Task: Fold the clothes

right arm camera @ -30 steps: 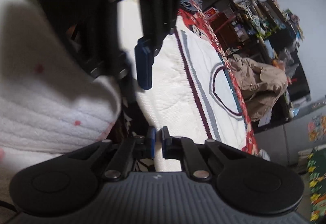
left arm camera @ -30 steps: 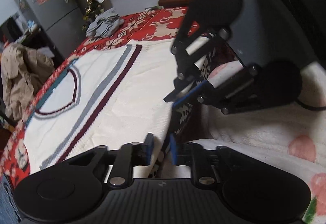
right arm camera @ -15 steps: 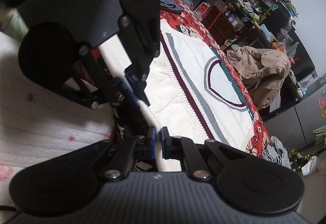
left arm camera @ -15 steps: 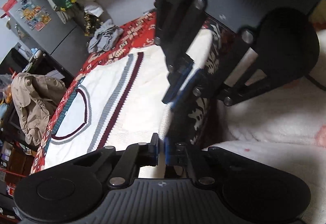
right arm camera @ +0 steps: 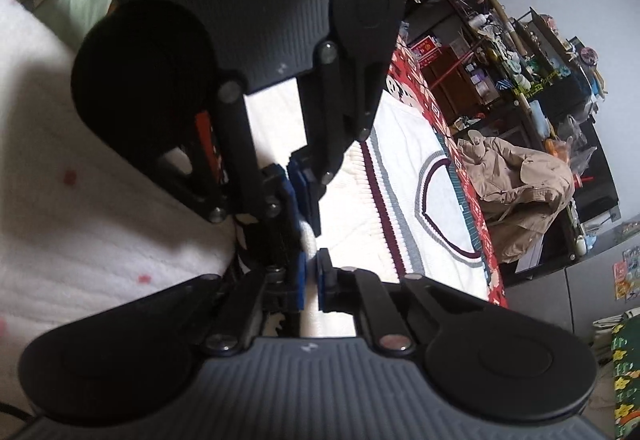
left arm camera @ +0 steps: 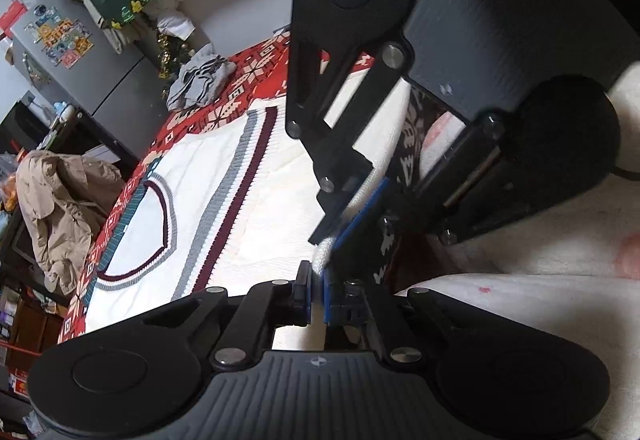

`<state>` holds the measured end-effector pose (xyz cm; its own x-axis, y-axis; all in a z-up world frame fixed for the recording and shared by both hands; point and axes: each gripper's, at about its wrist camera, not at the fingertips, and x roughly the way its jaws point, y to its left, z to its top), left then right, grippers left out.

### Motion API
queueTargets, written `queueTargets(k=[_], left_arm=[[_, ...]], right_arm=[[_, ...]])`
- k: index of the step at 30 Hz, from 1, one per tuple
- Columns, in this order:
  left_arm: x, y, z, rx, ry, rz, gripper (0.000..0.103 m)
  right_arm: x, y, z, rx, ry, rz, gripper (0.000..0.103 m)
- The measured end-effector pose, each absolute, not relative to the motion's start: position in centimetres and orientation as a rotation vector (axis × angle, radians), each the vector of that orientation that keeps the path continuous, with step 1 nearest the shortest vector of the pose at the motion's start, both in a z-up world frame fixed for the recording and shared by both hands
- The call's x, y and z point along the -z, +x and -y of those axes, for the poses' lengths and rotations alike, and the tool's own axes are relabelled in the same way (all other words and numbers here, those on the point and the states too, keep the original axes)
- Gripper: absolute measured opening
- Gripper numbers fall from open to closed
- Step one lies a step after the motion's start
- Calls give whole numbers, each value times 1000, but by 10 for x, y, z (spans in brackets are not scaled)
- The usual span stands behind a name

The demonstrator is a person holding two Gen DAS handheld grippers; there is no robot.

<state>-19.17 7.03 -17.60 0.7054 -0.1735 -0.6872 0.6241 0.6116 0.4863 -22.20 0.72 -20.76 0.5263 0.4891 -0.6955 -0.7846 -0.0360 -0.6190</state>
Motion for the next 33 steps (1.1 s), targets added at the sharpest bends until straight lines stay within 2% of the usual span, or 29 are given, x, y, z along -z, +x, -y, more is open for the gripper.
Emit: queueTargets(k=[6,33], left_arm=[[172,-190,-74,500,751,-641,5],[172,-188,-75,499,708,-673,5]], right_arm=[[213,-219,-5,-1049,-1290,-285,6],[219,-156,119,-757,-1297,-518,8]])
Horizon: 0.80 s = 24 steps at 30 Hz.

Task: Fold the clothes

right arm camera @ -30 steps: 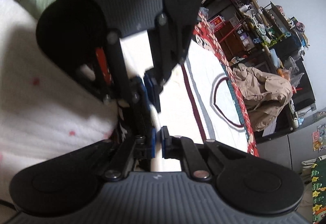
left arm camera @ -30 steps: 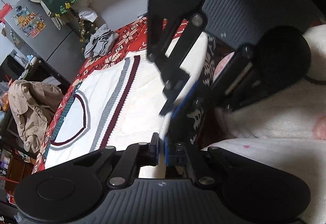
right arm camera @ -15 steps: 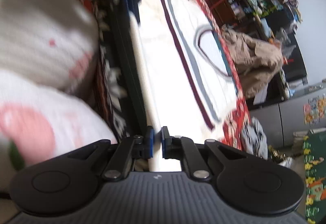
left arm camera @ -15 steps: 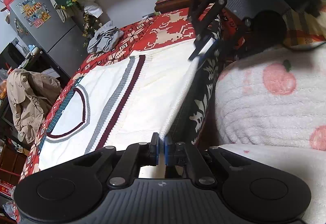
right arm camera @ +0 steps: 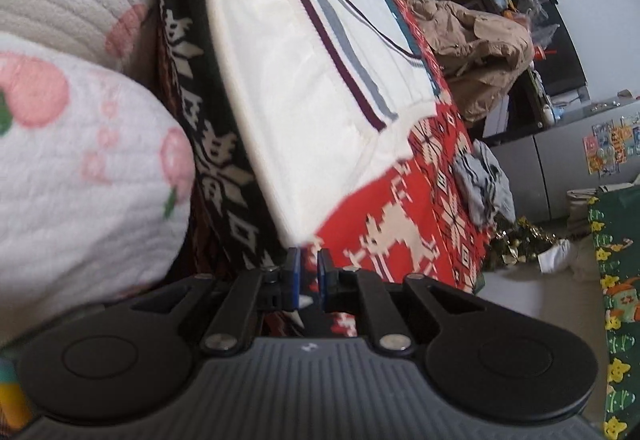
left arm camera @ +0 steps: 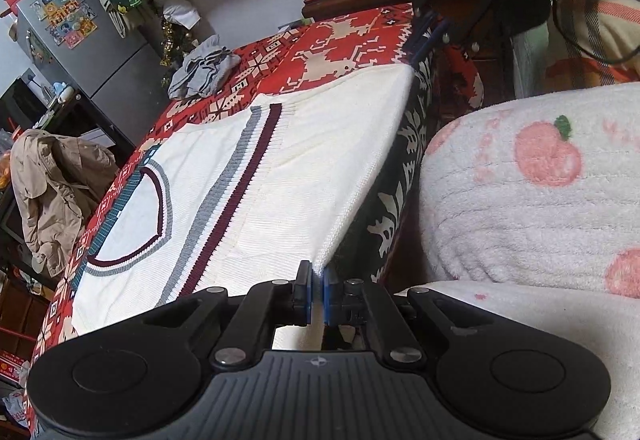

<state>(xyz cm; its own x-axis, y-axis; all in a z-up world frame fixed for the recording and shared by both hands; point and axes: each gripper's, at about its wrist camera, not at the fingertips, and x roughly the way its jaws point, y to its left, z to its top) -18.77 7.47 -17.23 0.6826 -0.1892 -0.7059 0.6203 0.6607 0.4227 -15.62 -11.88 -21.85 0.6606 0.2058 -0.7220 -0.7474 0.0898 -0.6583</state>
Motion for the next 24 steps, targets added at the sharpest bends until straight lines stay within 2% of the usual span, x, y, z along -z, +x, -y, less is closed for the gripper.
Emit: queueTargets(k=[8,15,21,24], left_arm=[[174,-189,-72,502,738,-674,5],[175,-189,-72,505,733,-678,5],[180,-190,-70,510,748,-679,5],[180,-191,-69,511,758,-674,5]], right_arm=[[178,-147,100,-838,-871,-581,9],[199,-78,120,-692,-529,-851,8],[174,-94,131,-736,-462,-794,8],[161,-134,96,-911,-606,-668,10]])
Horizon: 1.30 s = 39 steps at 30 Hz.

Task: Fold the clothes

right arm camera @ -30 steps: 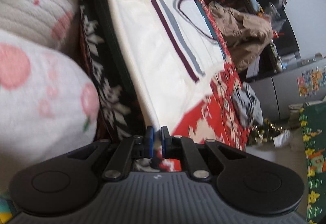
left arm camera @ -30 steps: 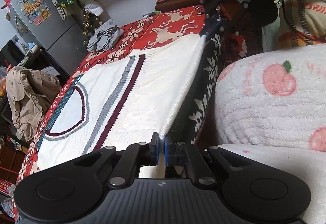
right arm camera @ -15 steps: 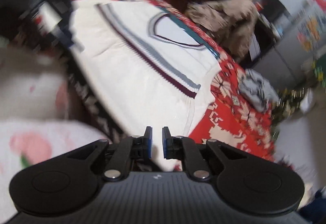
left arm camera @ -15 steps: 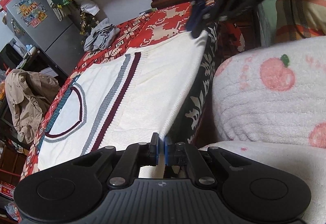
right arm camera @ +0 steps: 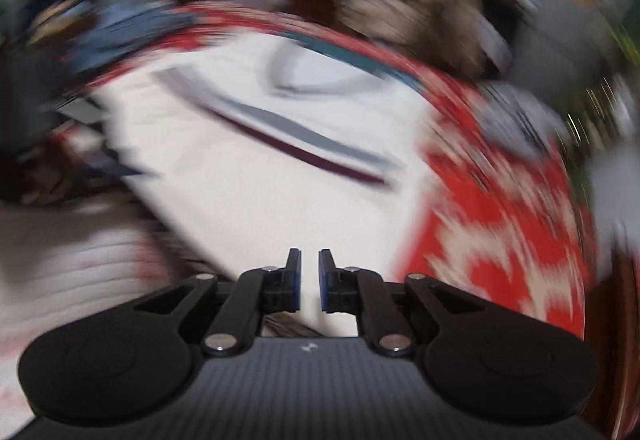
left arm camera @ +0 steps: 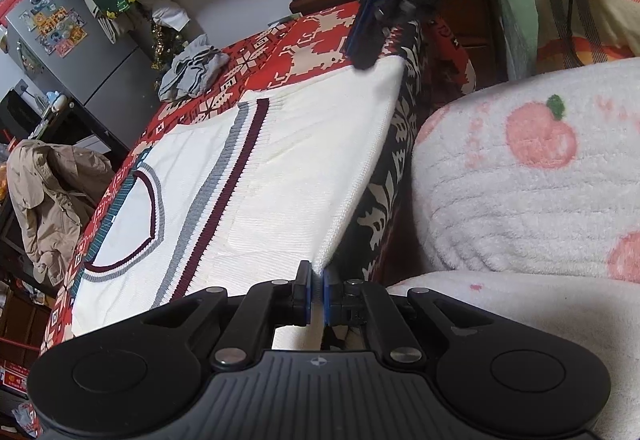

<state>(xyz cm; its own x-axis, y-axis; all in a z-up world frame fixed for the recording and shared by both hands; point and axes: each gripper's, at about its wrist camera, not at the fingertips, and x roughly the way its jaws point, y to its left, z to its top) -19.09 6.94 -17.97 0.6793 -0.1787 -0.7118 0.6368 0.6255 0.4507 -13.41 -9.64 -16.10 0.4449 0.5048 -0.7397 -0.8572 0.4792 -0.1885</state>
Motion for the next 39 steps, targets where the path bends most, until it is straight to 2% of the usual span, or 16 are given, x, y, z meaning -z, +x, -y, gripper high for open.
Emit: queueTargets(k=[1,5,7,9,12,13,24,39], left_arm=[[179,-191,-69,510,761,-672,5],[176,-191,-69,507,761,-670,5],[176,-191,-69,506,758,-673,5],[176,-192,-69,505,759,-673,5],[176,-192,-70,505,755,-672,5],[176,-192,-71,505,753,-671,5],[179,-215,-84,443,810,-664,8],[196,-255,-164,264,957,-781,9]], right_arm=[[162,-148,82,-955,-675,-630,14],[175,-193,29,-1070,-931,-497,18],[186,-206,9,-1083,-1031,-445,26],[197,-214,-8,-1076,-1114,-395,26],[207,-223,-24,-1077,-1199,-349,20],[211,-226,-27,-1071,-1231,-333,6],[200,-218,-24,-1071,-1172,-358,5],[187,-218,-15,-1072,-1127,-390,5]])
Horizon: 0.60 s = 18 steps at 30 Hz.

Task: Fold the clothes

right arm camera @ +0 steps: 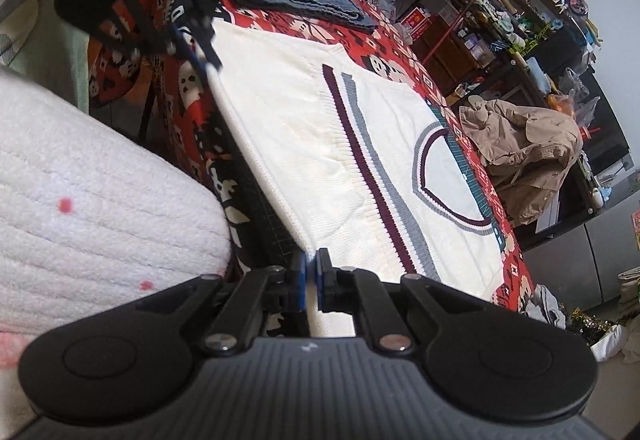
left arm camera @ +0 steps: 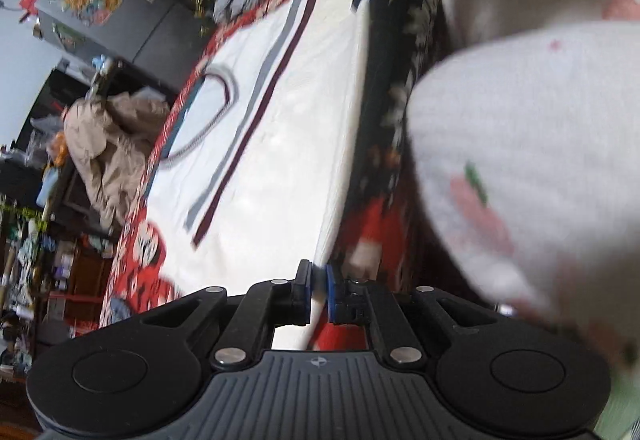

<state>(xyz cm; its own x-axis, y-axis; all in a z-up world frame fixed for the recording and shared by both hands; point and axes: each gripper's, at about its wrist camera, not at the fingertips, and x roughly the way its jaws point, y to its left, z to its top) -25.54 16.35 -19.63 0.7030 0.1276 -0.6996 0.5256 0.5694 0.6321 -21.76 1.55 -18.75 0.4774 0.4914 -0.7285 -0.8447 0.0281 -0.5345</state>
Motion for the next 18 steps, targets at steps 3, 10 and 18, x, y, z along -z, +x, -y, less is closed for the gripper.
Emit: queueTargets(k=[3,10,18], left_arm=[[195,-258,-175,250,957,-799,9],[195,-263,-189,236,951,-822,6],[174,-263,-215,175,715,-872,4]], right_arm=[[189,-217,-17,-1073,-1132,-396,5],[191,-215,-16,-1098,-1113,-430,5],[179,-205,-6,-1184,-941,-545,6]])
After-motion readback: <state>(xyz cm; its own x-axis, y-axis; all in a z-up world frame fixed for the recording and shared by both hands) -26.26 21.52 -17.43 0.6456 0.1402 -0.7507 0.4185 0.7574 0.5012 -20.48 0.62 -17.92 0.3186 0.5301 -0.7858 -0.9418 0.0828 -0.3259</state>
